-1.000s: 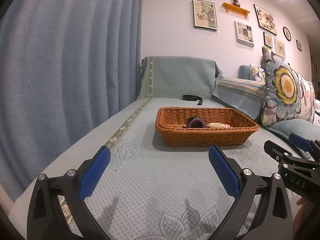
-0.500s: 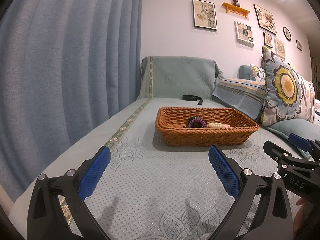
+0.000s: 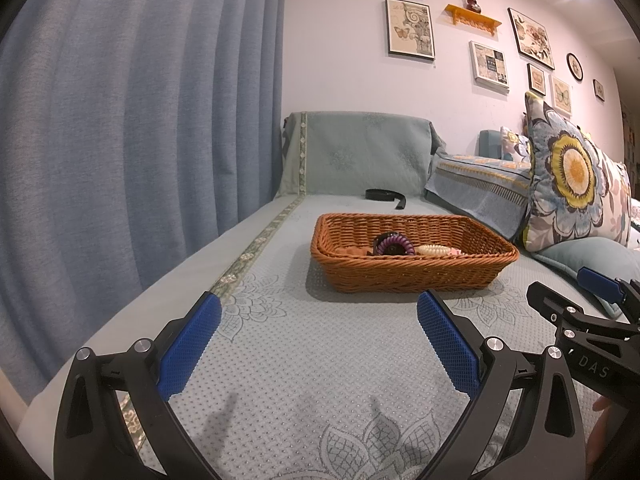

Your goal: Organize jewelry

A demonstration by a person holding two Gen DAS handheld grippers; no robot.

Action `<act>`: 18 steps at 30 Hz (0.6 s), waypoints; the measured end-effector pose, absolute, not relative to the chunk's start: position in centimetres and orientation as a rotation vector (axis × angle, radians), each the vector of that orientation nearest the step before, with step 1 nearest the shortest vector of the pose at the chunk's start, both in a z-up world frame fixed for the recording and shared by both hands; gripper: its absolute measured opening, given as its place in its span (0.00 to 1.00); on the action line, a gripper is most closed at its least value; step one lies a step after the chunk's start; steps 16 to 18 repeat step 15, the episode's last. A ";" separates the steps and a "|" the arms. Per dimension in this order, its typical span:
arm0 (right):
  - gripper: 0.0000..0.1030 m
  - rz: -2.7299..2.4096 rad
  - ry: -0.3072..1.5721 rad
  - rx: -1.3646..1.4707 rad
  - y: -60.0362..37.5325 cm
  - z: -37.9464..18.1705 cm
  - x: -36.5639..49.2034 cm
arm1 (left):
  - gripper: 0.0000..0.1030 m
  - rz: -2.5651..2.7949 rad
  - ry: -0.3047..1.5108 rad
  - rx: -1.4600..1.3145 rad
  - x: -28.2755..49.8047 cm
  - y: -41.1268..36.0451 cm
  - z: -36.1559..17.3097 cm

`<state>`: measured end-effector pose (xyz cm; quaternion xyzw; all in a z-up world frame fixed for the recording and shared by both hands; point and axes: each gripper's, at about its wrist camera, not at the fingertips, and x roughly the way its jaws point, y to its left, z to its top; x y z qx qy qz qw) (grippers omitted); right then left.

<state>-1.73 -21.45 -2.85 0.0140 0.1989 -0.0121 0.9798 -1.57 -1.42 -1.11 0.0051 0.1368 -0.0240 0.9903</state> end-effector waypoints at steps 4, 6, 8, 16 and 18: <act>0.76 -0.024 0.400 0.028 -21.5 -2.8 -1.7 | 0.93 -0.048 0.268 0.008 -1.6 -1.4 -1.1; 0.76 -0.024 0.400 0.027 -21.4 -2.8 -1.7 | 0.93 -0.048 0.271 0.008 -1.6 -1.4 -1.2; 0.76 -0.024 0.400 0.027 -21.5 -2.8 -1.7 | 0.93 -0.044 0.273 0.006 -1.7 -1.4 -1.3; 0.76 -0.023 0.401 0.027 -21.5 -2.8 -1.7 | 0.93 -0.051 0.285 0.001 -2.0 -1.2 -1.6; 0.76 -0.023 0.401 0.027 -21.5 -2.8 -1.7 | 0.93 -0.051 0.285 0.001 -2.0 -1.2 -1.6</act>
